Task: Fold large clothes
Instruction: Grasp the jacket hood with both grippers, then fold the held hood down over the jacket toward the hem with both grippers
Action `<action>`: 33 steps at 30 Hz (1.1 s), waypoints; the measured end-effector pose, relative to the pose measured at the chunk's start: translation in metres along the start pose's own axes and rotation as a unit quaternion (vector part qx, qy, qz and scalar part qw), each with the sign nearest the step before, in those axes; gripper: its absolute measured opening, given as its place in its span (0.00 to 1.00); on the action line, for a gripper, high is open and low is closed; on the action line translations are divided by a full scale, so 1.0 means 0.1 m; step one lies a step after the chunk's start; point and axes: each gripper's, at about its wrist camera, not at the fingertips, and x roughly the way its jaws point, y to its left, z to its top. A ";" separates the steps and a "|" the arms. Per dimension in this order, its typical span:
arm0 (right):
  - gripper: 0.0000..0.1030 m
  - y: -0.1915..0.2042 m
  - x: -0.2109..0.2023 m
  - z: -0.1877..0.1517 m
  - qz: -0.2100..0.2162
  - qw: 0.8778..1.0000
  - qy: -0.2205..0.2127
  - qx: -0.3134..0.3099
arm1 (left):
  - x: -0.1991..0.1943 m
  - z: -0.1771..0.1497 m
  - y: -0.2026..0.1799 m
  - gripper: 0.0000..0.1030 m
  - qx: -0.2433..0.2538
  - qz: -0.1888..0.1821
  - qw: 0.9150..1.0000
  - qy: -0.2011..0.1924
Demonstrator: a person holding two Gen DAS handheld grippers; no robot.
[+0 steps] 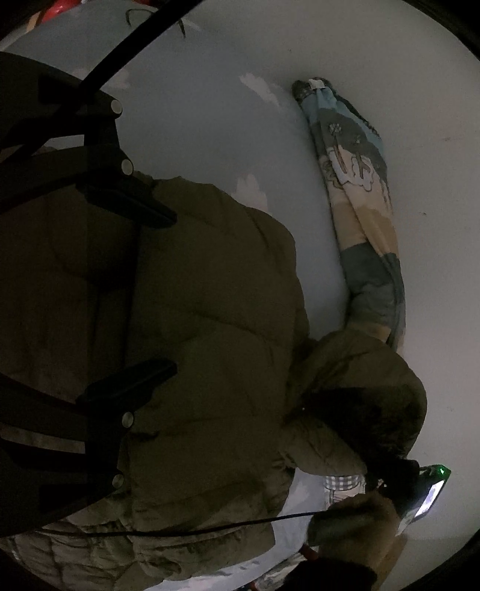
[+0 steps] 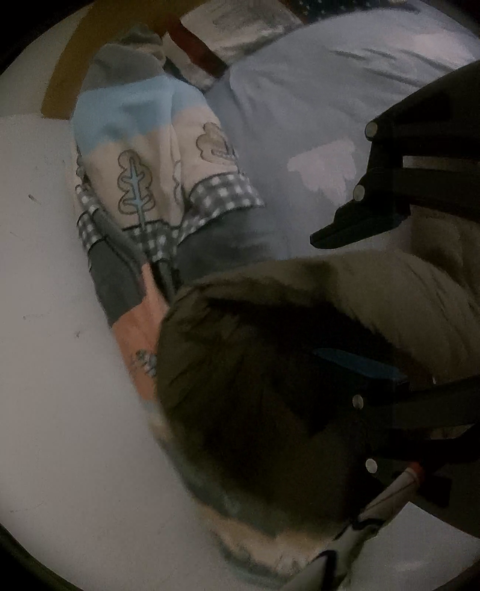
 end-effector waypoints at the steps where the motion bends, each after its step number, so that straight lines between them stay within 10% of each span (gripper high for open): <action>1: 0.06 0.00 0.02 -0.04 -0.007 1.000 0.004 -0.009 | -0.01 0.00 0.00 0.70 0.000 0.000 1.000 -0.002; 11: 0.05 -0.30 -1.17 -0.50 0.055 0.995 -0.076 -0.032 | -0.23 0.06 0.10 0.70 -0.032 -0.023 0.999 -0.013; 18: 0.05 -0.50 -2.35 -1.65 0.109 0.985 -0.117 -0.068 | -0.51 0.10 0.54 0.70 -0.097 -0.007 0.994 -0.044; 25: 0.04 -0.81 -2.07 -2.87 0.075 0.996 -0.038 -0.019 | -0.75 0.13 0.89 0.70 -0.173 -0.024 0.981 -0.085; 33: 0.00 -1.01 -1.59 -3.09 0.036 0.999 0.012 0.007 | -0.46 0.15 0.26 0.70 -0.110 -0.116 0.986 -0.052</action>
